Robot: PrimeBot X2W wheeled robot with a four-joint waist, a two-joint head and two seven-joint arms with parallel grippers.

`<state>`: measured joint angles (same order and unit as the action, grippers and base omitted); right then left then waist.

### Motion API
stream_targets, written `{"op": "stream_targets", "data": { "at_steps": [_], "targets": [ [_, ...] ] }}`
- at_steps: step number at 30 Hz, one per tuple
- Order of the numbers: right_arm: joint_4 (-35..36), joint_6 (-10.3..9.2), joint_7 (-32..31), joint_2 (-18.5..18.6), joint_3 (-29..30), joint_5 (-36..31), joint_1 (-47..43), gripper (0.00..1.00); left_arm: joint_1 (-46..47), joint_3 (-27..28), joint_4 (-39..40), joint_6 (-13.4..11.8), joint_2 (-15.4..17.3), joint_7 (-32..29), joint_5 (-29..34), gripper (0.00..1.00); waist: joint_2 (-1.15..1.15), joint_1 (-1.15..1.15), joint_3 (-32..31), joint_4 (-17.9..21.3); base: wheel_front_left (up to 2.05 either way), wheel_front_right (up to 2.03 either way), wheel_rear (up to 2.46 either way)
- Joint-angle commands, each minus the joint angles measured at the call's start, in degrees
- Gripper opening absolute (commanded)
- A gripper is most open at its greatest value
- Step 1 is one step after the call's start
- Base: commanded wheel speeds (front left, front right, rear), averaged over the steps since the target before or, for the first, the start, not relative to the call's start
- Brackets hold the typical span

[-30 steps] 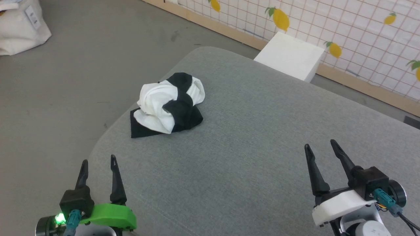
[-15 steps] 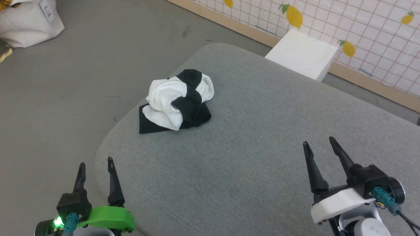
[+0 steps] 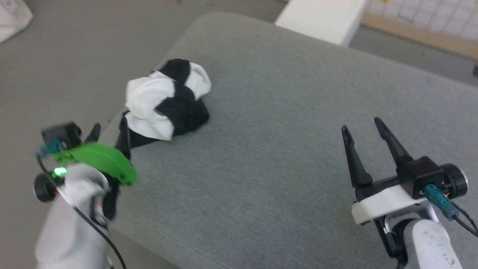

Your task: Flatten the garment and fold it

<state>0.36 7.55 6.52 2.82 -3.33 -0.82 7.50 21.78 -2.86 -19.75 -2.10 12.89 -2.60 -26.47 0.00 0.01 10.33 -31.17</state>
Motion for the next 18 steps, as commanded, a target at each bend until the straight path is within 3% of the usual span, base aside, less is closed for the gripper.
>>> {"op": "stream_targets", "data": {
  "at_steps": [1, 8, 18],
  "targets": [
    [0.6, -0.06, -0.2, 0.1, -0.1, -0.8, 1.2, 1.00, 3.0, 1.0, -2.4, 0.9, 1.0, -2.7, -2.1, 1.00, 0.00, -0.01, 9.4, 8.3, 0.00, 0.00, 0.00],
    [1.2, -0.06, 0.2, 0.1, -0.5, -1.2, 4.1, 1.00, 10.2, 5.7, -10.3, 0.2, 3.3, -15.2, -10.2, 1.00, 0.00, -0.01, 16.5, 14.6, 0.00, 0.00, 0.00],
    [-0.2, -0.06, 2.0, 0.1, -0.9, 0.1, 5.5, 1.00, 8.2, 10.0, -14.9, -5.2, 5.0, -32.0, -17.8, 1.00, 0.00, -0.01, 18.8, 18.6, 0.00, 0.00, 0.00]
  ]
}}
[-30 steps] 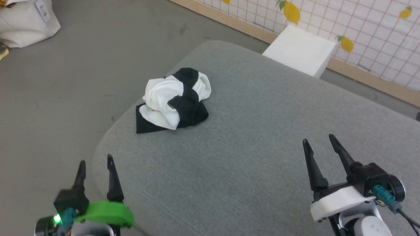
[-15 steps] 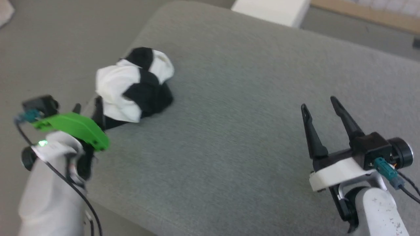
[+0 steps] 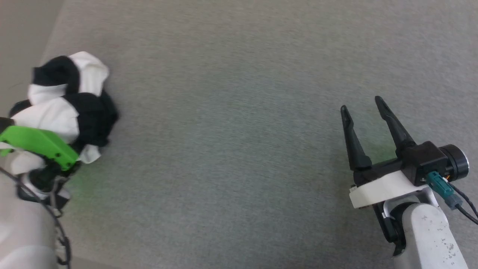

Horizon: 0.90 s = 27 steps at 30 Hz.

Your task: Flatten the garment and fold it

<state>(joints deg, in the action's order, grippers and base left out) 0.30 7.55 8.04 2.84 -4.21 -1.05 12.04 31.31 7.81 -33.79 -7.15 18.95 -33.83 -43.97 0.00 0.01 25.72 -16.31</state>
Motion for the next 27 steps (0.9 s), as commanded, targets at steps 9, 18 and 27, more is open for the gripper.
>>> {"op": "stream_targets", "data": {
  "at_steps": [9, 18, 27],
  "targets": [
    [-3.7, -0.06, 2.6, 0.0, -0.1, 3.1, -0.2, 1.00, -4.1, -0.4, 7.0, -4.3, 5.5, 18.0, 10.8, 0.00, 0.00, -0.01, -5.3, 3.3, 0.00, 0.00, 0.00],
    [-7.4, -0.06, 4.2, 0.0, -0.3, 6.6, -3.2, 1.00, 0.7, -2.8, 16.7, -3.3, 10.1, 42.1, 21.5, 0.00, 0.00, -0.01, -16.8, 5.0, 0.00, 0.00, 0.00],
    [-9.0, -0.06, 4.9, 0.0, 0.3, 8.0, -5.2, 1.00, 8.8, -13.0, 26.0, 0.5, 4.8, 40.4, 23.0, 0.00, 0.00, -0.01, -22.8, 10.8, 0.00, 0.00, 0.00]
  ]
}}
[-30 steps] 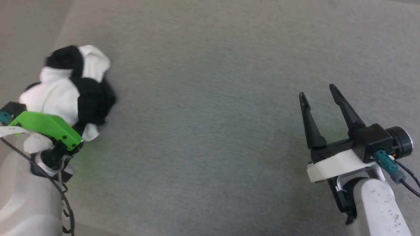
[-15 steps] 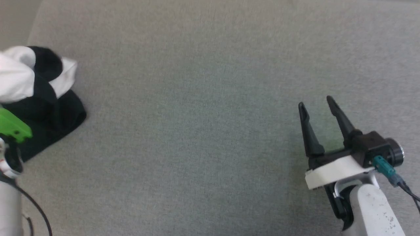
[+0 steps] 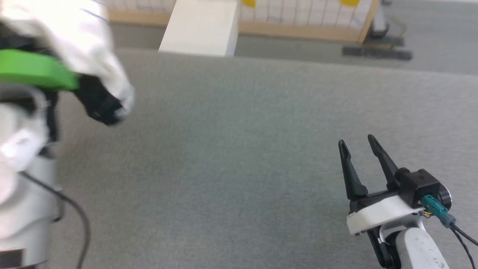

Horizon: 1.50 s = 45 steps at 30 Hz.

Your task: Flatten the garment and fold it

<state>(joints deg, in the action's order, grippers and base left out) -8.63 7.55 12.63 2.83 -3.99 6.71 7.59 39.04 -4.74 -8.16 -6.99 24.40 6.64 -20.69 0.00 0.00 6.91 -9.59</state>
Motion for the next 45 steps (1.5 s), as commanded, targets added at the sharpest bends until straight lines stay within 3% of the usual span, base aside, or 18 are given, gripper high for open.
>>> {"op": "stream_targets", "data": {
  "at_steps": [1, 6, 12, 19, 24, 25, 26, 27, 33, 45],
  "targets": [
    [0.0, -0.06, 0.3, 0.0, 0.3, 0.2, -0.9, 1.00, 1.8, -1.8, 1.0, 0.8, -2.0, -0.7, -0.6, 0.00, 0.00, 0.00, -4.2, 4.9, 0.00, 0.00, 0.00],
    [0.4, -0.06, -0.1, 0.0, 0.4, 0.2, -1.5, 1.00, 3.5, -8.0, 0.9, 2.8, -8.0, -3.8, -2.1, 0.00, 0.00, 0.00, -4.6, 9.2, 0.00, 0.00, 0.00],
    [0.8, -0.06, -0.7, 0.0, -0.3, 0.4, -1.5, 1.00, 2.3, -15.1, -6.5, 5.0, -14.1, -9.6, -4.1, 0.00, 0.00, 0.00, -3.6, 15.1, 0.00, 0.00, 0.00],
    [0.9, -0.06, -1.0, 0.0, -0.9, 0.3, -1.2, 1.00, -1.4, -23.7, -22.8, 7.5, -17.4, -27.4, -5.9, 0.00, 0.00, 0.00, -2.2, 20.2, 0.00, 0.00, 0.00],
    [0.6, -0.06, -0.8, 0.0, -1.3, 0.5, -1.0, 1.00, -4.5, -26.5, -31.7, 9.2, -19.0, -40.5, -9.7, 0.00, 0.00, 0.00, -1.7, 21.8, 0.00, 0.00, 0.00],
    [0.5, -0.06, -0.7, 0.0, -1.4, 0.6, -1.0, 1.00, -4.9, -26.6, -32.5, 9.2, -19.2, -42.0, -10.3, 0.27, 0.00, 0.00, -1.7, 22.0, 0.00, 0.00, 0.00],
    [0.5, -0.06, -0.6, 0.0, -1.4, 0.7, -1.1, 1.00, -5.0, -26.6, -32.9, 9.1, -19.2, -42.6, -10.6, 0.92, 0.00, 0.00, -1.6, 22.0, 0.00, 0.00, 0.00],
    [0.5, -0.06, -0.6, 0.0, -1.5, 0.7, -1.1, 1.00, -5.2, -26.4, -32.9, 8.8, -19.2, -42.6, -10.8, 1.00, 0.00, 0.00, -1.6, 22.0, 0.00, 0.00, 0.00],
    [0.3, -0.06, -0.7, 0.0, -1.3, 0.5, -1.7, 1.00, -6.2, -23.6, -27.1, 6.7, -17.3, -34.1, -10.6, 1.00, 0.00, 0.00, -2.6, 19.9, 0.00, 0.00, 0.00],
    [1.7, -0.06, -1.3, 0.0, -0.9, 0.4, -2.8, 1.00, -19.2, -13.6, -4.4, -0.5, -9.7, -7.7, -7.7, 1.00, 0.00, 0.00, -5.5, 13.1, 0.00, 0.00, 0.00]
  ]
}}
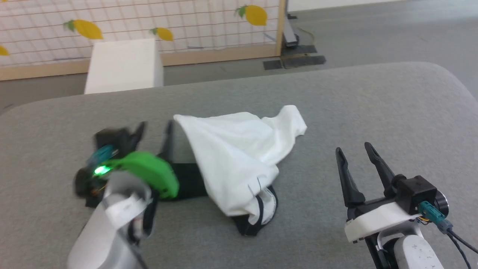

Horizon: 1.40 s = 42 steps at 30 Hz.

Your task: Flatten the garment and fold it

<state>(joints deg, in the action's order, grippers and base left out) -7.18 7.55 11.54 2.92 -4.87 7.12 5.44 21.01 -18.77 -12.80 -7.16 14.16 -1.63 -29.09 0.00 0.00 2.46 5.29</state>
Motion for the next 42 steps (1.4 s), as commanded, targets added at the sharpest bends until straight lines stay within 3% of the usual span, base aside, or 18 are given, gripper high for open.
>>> {"op": "stream_targets", "data": {
  "at_steps": [1, 6, 10, 18, 22, 26, 34, 38, 42],
  "targets": [
    [0.4, -0.06, -0.3, 0.0, -0.1, 0.0, -0.6, 1.00, -2.9, 1.2, 1.5, -0.8, 1.3, 2.2, 0.8, 1.00, 0.00, 0.00, -1.1, -2.3, 0.00, 0.00, 0.00],
    [1.1, -0.06, -0.6, 0.0, 0.1, -0.1, -0.6, 1.00, -9.8, 5.2, 5.0, -2.1, 3.4, 10.9, 1.0, 1.00, 0.00, 0.00, -1.0, -3.6, 0.00, 0.00, 0.00],
    [1.6, -0.06, -1.0, 0.0, 0.1, -0.4, -0.8, 1.00, -13.8, 7.2, 5.9, -1.0, 3.6, 15.8, 1.6, 1.00, 0.00, 0.00, -0.8, -4.4, 0.00, 0.00, 0.00],
    [3.3, -0.06, -2.4, 0.0, -0.5, -1.0, -0.9, 1.00, -17.6, 12.6, 9.5, 4.0, -2.2, 16.6, 6.2, 1.00, 0.00, 0.00, 0.1, -6.5, 0.00, 0.00, 0.00],
    [4.9, -0.06, -5.4, 0.0, -6.3, -0.6, 1.2, 1.00, -18.6, 15.1, 11.0, 6.3, -5.9, 16.6, 8.9, 1.00, 0.00, 0.00, 1.2, -7.9, 0.00, 0.00, 0.00],
    [3.8, -0.06, -13.0, 0.0, -14.9, 0.2, 5.7, 1.00, -18.4, 16.6, 12.0, 8.2, -8.2, 16.6, 10.9, 1.00, 0.00, 0.00, 2.8, -9.3, 0.00, 0.00, 0.00],
    [-6.8, -0.06, -36.6, 0.0, -30.2, 1.7, 18.1, 1.00, -16.2, 17.4, 12.1, 10.7, -10.8, 16.6, 13.3, 1.00, 0.00, 0.00, 6.3, -13.4, 0.00, 0.00, 0.00],
    [-12.6, -0.06, -46.4, 0.6, -34.5, 0.8, 20.6, 1.00, -15.7, 16.9, 11.7, 11.3, -11.2, 16.6, 13.1, 1.00, 0.00, 0.00, 7.1, -15.3, 0.00, 0.00, 0.00],
    [-16.3, -0.06, -51.8, 1.2, -35.2, 0.0, 20.6, 1.00, -15.5, 15.8, 11.1, 11.2, -11.2, 16.6, 11.9, 1.00, 0.00, 0.00, 7.2, -16.7, 0.00, 0.00, 0.00]
  ]
}}
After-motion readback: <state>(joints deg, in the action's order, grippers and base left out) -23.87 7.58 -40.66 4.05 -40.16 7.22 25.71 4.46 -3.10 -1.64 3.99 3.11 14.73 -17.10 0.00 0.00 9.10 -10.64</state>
